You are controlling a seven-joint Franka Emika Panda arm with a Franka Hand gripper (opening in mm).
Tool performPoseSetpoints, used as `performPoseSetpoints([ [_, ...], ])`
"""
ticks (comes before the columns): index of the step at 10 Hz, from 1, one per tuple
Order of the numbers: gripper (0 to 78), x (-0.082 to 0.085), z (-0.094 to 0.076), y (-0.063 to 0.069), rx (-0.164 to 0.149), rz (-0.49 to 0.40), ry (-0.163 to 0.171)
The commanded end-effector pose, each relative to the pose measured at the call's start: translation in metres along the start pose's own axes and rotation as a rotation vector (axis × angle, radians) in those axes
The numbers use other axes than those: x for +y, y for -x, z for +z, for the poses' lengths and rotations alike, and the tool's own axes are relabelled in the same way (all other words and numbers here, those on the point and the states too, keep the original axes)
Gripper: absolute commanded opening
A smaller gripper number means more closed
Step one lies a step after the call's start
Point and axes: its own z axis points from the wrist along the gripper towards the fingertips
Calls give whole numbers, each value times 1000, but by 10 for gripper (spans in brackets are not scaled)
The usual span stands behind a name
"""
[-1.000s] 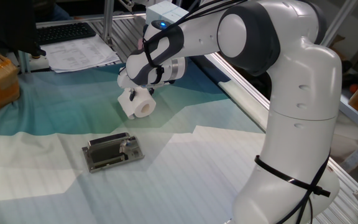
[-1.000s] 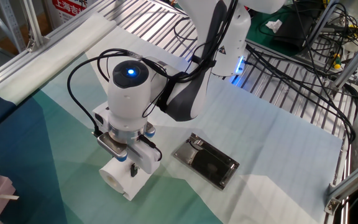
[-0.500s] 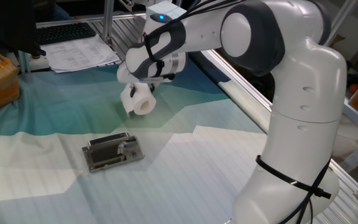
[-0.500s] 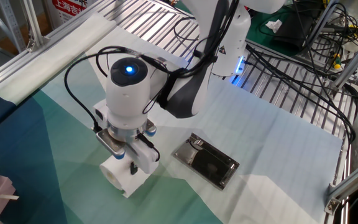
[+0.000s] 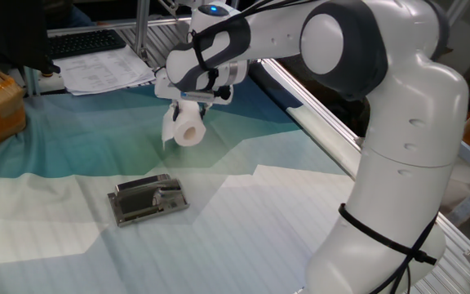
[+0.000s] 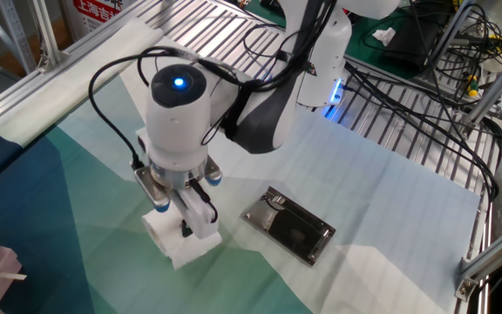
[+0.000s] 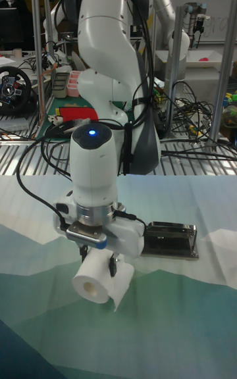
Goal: Put the toilet paper on its holder
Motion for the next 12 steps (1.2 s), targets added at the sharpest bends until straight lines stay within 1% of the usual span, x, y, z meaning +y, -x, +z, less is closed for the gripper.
performPoseSetpoints([
  [1, 13, -8, -8, -14, -3, 108, 5],
  [2, 13, -12, -7, -22, -6, 159, 8],
  [3, 13, -13, -6, -24, -6, 169, 9],
  [5, 13, -19, -5, -37, -9, 269, 16],
  [6, 13, -18, -5, -41, -6, 324, 21],
  [8, 13, -16, -7, -49, -4, 375, 20],
  [9, 13, -17, -7, -51, -3, 381, 20],
  [10, 13, -21, -6, -57, 1, 391, 24],
  [12, 13, -20, -6, -61, 13, 456, 35],
])
